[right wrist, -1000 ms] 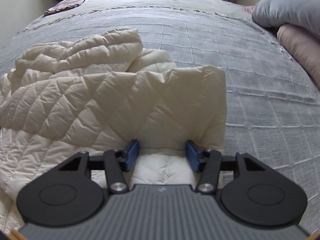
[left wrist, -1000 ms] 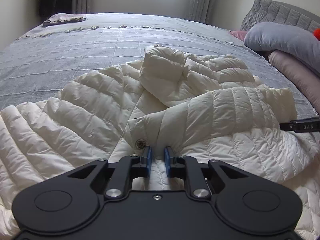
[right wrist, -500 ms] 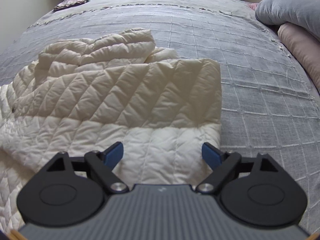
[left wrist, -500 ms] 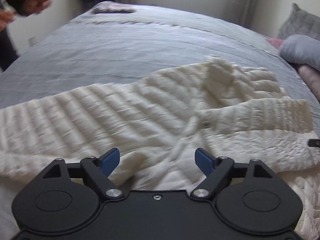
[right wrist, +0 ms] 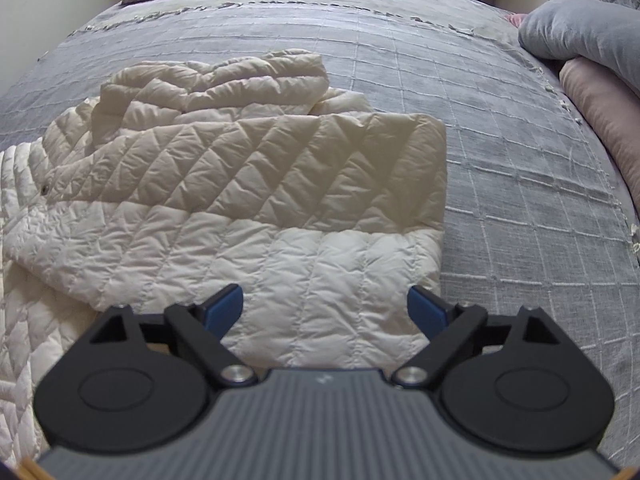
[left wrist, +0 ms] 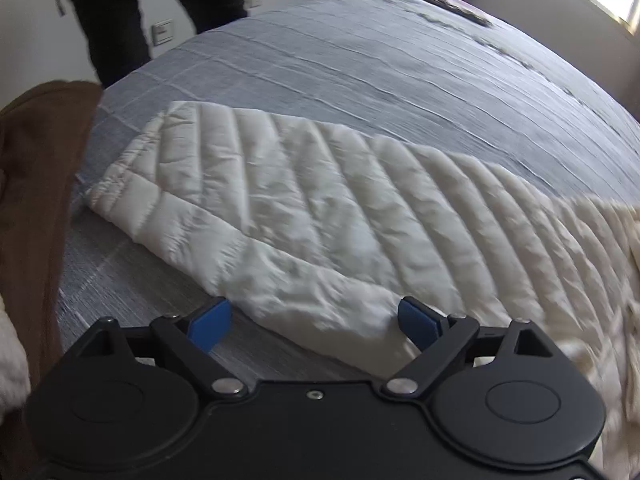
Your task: Fold large clothes
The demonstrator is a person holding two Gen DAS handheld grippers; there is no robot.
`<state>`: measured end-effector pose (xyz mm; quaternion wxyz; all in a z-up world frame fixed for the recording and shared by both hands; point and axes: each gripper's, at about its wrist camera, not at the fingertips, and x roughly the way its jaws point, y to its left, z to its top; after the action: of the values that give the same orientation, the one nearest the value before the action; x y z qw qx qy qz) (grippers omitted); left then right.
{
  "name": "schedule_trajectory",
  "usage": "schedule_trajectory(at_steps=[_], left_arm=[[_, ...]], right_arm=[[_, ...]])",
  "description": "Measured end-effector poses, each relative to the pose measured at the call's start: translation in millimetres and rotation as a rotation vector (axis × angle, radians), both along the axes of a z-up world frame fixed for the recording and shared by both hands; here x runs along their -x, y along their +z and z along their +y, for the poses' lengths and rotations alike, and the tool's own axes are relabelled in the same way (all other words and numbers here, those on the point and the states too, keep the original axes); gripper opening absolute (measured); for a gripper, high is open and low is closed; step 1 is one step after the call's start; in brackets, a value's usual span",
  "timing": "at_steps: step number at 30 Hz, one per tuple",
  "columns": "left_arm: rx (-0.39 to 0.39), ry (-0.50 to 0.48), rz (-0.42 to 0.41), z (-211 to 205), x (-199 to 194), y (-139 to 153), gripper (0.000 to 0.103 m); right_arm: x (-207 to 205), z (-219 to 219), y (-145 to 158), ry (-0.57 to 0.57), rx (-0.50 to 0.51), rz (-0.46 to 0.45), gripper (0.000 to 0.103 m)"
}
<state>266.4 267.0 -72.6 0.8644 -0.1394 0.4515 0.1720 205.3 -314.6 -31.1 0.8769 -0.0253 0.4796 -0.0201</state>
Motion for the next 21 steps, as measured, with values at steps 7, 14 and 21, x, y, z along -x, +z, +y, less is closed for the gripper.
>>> schedule_trajectory(at_steps=[7,14,21], left_arm=[[0.073,0.165,-0.139,39.9,-7.5,-11.3,0.075],[0.104,0.104,-0.301,31.7,-9.8,7.7,0.010],[0.071,-0.243,-0.504,-68.2,-14.1,75.5,0.006]], right_arm=[[-10.1,1.1,-4.2,-0.007,0.012,0.001,0.090],[-14.3,4.4,-11.9,0.007,0.031,0.014,0.090],[-10.8,2.2,-1.8,0.008,0.025,-0.009,0.090]])
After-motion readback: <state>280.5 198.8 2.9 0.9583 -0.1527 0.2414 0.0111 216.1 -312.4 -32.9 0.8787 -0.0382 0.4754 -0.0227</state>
